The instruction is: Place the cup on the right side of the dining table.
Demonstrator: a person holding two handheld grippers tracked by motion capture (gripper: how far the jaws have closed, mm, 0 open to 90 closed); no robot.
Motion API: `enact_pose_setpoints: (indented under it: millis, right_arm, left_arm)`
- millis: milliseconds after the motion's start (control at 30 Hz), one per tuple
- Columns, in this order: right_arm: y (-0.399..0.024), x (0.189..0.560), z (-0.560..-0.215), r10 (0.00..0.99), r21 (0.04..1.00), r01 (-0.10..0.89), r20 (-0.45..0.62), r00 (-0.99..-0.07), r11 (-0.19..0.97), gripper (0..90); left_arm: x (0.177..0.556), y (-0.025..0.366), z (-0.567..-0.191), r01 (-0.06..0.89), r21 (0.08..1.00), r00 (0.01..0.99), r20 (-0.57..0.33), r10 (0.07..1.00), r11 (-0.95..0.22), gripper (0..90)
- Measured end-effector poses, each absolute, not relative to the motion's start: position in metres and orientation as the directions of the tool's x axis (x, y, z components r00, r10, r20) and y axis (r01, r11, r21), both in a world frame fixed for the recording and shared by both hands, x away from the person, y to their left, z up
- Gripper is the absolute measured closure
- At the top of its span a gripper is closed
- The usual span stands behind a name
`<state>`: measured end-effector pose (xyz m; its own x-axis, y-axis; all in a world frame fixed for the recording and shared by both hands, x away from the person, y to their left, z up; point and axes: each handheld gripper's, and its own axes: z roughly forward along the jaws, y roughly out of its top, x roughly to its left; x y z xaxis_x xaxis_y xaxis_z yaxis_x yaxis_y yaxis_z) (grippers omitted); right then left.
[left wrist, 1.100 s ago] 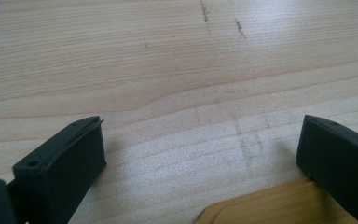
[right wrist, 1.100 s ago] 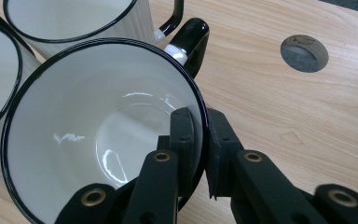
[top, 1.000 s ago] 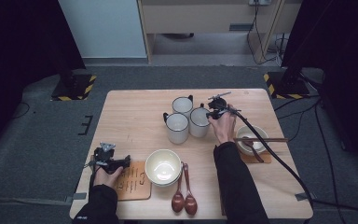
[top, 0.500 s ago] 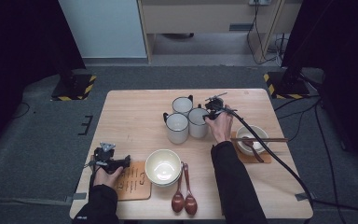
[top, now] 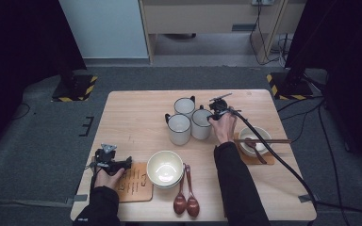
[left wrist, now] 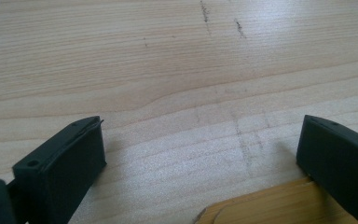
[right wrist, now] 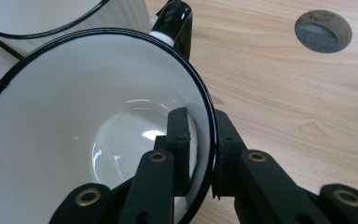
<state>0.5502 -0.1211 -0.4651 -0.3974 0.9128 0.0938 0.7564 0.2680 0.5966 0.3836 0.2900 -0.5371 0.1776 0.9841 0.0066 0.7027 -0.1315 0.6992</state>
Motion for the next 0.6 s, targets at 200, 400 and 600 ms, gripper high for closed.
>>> enact_pose_setpoints:
  millis: [200, 400, 600]
  right_arm:
    - [-0.131, 0.55, -0.466, 0.916, 0.578, 0.782, 0.139, -0.377, 0.233, 80.2]
    - [-0.136, 0.548, -0.466, 0.918, 0.561, 0.795, 0.147, -0.368, 0.229, 80.3]
    - [-0.135, 0.546, -0.464, 0.911, 0.55, 0.801, 0.159, -0.38, 0.238, 82.1]
  left_arm:
    - [0.384, 0.29, -0.537, 0.703, 0.699, 0.177, 0.006, 0.984, -0.131, 0.0]
    - [0.384, 0.29, -0.537, 0.703, 0.699, 0.177, 0.006, 0.984, -0.131, 0.0]
    - [0.384, 0.29, -0.537, 0.703, 0.699, 0.177, 0.006, 0.984, -0.131, 0.0]
